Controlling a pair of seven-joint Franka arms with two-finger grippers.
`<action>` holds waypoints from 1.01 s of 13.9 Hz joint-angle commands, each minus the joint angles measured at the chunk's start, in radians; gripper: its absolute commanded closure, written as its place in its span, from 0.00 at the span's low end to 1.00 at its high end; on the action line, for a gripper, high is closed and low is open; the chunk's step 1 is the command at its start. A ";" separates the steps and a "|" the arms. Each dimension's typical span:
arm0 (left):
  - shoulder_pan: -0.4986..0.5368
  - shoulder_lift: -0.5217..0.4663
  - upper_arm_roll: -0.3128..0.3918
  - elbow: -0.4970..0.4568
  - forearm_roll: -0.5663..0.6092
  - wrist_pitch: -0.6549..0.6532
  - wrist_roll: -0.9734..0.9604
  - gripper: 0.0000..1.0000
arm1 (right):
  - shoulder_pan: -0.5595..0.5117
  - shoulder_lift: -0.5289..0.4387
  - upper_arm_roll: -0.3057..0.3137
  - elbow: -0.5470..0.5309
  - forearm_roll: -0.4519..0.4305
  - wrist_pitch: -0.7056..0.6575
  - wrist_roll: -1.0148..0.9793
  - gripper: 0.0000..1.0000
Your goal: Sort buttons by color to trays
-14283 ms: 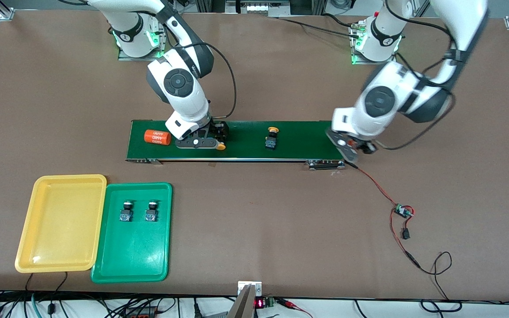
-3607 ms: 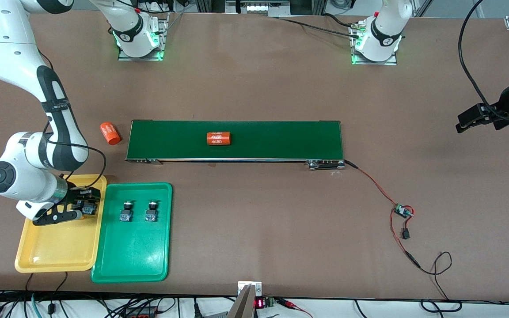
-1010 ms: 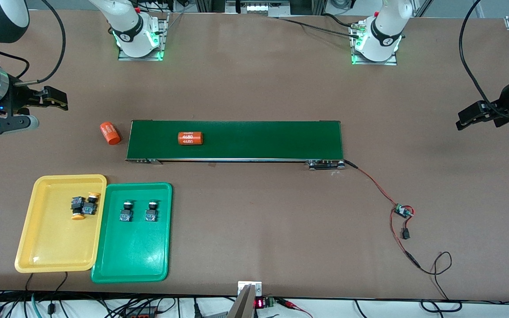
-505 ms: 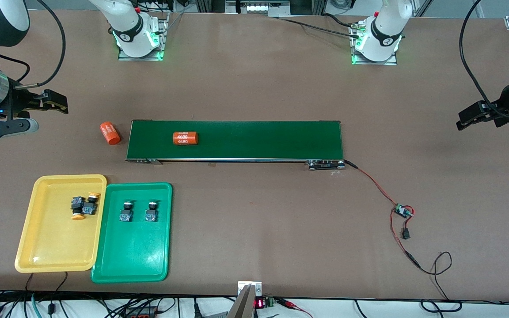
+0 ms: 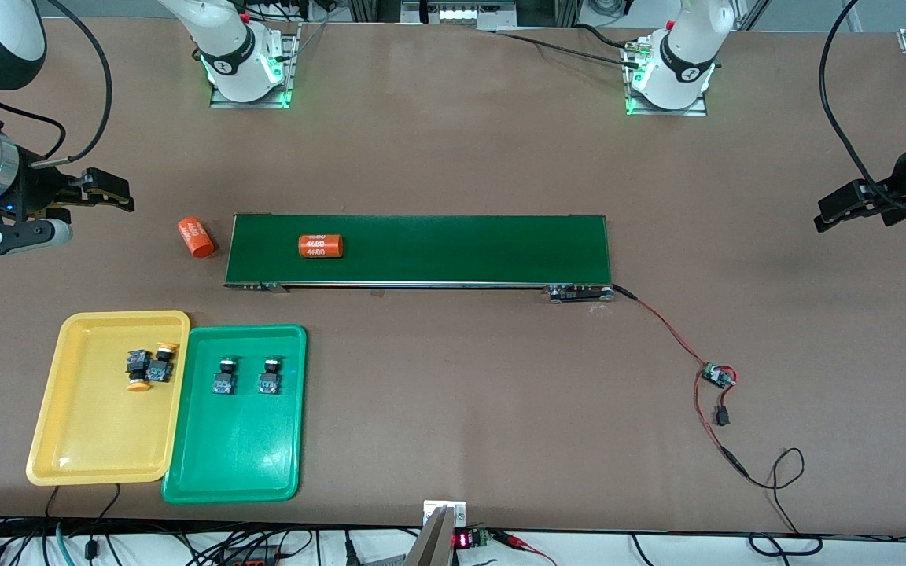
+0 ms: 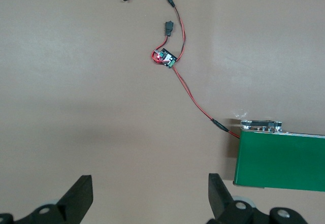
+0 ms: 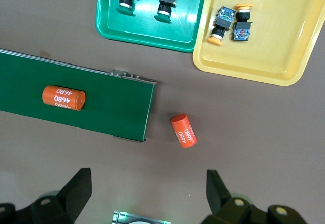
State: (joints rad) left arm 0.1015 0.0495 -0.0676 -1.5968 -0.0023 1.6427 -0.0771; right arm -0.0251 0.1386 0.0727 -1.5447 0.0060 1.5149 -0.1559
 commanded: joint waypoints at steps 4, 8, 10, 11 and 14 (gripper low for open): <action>-0.005 -0.005 0.008 0.006 -0.019 -0.015 0.008 0.00 | -0.004 0.013 -0.001 0.020 0.020 0.027 0.010 0.00; -0.005 -0.005 0.008 0.006 -0.019 -0.015 0.008 0.00 | -0.004 0.016 -0.001 0.018 0.020 0.044 0.010 0.00; -0.005 -0.005 0.006 0.006 -0.019 -0.015 0.008 0.00 | -0.004 0.021 -0.001 0.020 0.022 0.051 0.010 0.00; -0.005 -0.005 0.005 0.006 -0.019 -0.015 0.008 0.00 | -0.004 0.021 -0.001 0.020 0.022 0.054 0.010 0.00; -0.005 -0.005 0.002 0.008 -0.019 -0.015 0.008 0.00 | -0.004 0.021 -0.001 0.018 0.022 0.054 0.010 0.00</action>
State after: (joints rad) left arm 0.1000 0.0495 -0.0686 -1.5968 -0.0023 1.6425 -0.0771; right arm -0.0251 0.1509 0.0726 -1.5446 0.0080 1.5689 -0.1556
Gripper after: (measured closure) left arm 0.000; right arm 0.000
